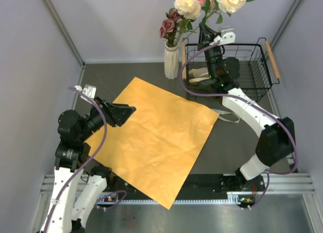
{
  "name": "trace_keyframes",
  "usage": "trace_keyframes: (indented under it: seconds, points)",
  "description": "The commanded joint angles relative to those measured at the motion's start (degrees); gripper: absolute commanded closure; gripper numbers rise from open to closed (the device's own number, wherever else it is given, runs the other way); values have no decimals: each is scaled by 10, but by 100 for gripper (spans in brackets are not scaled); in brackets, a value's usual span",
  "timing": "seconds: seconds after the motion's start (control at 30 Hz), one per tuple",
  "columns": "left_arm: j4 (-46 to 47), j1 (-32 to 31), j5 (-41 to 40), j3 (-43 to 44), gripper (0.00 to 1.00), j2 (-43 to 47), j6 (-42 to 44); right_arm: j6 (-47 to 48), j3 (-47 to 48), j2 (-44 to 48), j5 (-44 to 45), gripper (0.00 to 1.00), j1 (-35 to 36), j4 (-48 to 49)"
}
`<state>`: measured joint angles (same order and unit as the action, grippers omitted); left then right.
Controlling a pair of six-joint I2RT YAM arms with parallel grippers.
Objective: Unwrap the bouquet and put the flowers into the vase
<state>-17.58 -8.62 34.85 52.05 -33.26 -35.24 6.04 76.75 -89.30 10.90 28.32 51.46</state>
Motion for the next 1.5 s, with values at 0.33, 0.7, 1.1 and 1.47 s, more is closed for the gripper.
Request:
trace_keyframes:
  seconds: [0.33, 0.7, 1.1, 1.47]
  points:
    - [40, -1, 4, -3, 38, -8, -11, -43, 29, -7, -12, 100, -5, 25]
    - [32, -1, 0, -3, 38, 1, -14, -83, 35, -8, -28, 100, -5, -8]
    - [26, -1, -2, -5, 38, 0, -13, -36, 77, -71, -18, 100, -5, -49]
    - [26, -1, 1, -5, 38, -8, -11, -5, 114, -161, -13, 100, -3, -69]
